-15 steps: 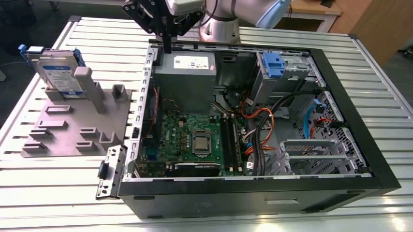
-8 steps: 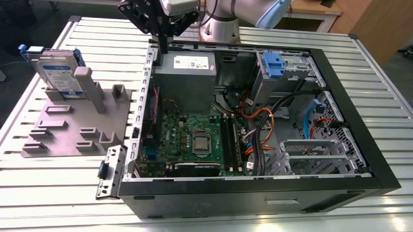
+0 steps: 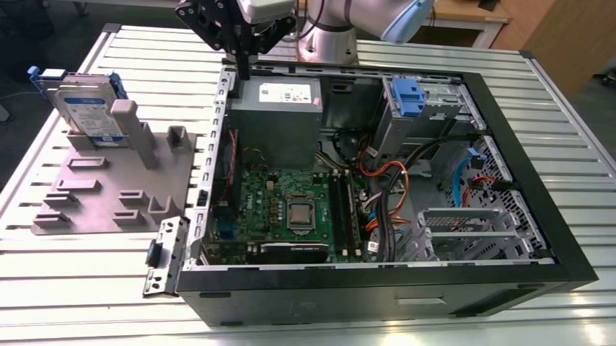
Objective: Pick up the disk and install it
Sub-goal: 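Reach for the disk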
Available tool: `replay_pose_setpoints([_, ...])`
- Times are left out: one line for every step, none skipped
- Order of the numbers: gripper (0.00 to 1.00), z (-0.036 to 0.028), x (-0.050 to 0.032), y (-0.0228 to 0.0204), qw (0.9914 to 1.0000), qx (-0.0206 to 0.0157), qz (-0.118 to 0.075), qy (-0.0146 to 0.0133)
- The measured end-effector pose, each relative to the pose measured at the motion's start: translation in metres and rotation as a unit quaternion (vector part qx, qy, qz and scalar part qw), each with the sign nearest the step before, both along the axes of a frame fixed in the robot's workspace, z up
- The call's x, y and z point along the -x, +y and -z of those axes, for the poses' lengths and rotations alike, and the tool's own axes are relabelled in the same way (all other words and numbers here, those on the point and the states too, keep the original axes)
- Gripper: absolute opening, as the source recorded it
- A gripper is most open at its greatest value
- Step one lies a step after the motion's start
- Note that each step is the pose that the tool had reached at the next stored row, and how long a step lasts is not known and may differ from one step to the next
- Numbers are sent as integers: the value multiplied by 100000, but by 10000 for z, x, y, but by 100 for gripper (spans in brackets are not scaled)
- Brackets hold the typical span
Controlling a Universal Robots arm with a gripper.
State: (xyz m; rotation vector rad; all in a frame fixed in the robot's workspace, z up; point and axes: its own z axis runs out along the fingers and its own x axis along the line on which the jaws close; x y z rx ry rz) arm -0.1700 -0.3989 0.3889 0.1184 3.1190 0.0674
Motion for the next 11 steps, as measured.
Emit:
replay_pose_setpoints([11, 0, 1, 0, 100000, 0, 2, 1])
replay_pose_setpoints([11, 1, 3, 1, 100000, 2, 6, 2])
replay_pose_setpoints([11, 1, 8, 2, 100000, 4, 12, 1])
replay_pose_setpoints([11, 2, 16, 2, 100000, -1, 6, -1])
replay_pose_setpoints([11, 2, 25, 2, 100000, 3, 1, 2])
replay_pose_setpoints([11, 2, 36, 3, 100000, 6, 3, 4])
replay_pose_setpoints([11, 4, 47, 4, 100000, -2, 2, -3])
replay_pose_setpoints([11, 6, 57, 5, 100000, -5, 1, -4])
replay_pose_setpoints([11, 6, 70, 6, 100000, 5, -2, 3])
replay_pose_setpoints([11, 7, 86, 6, 100000, 5, -2, 3])
replay_pose_setpoints([11, 8, 104, 7, 100000, 3, -2, 2])
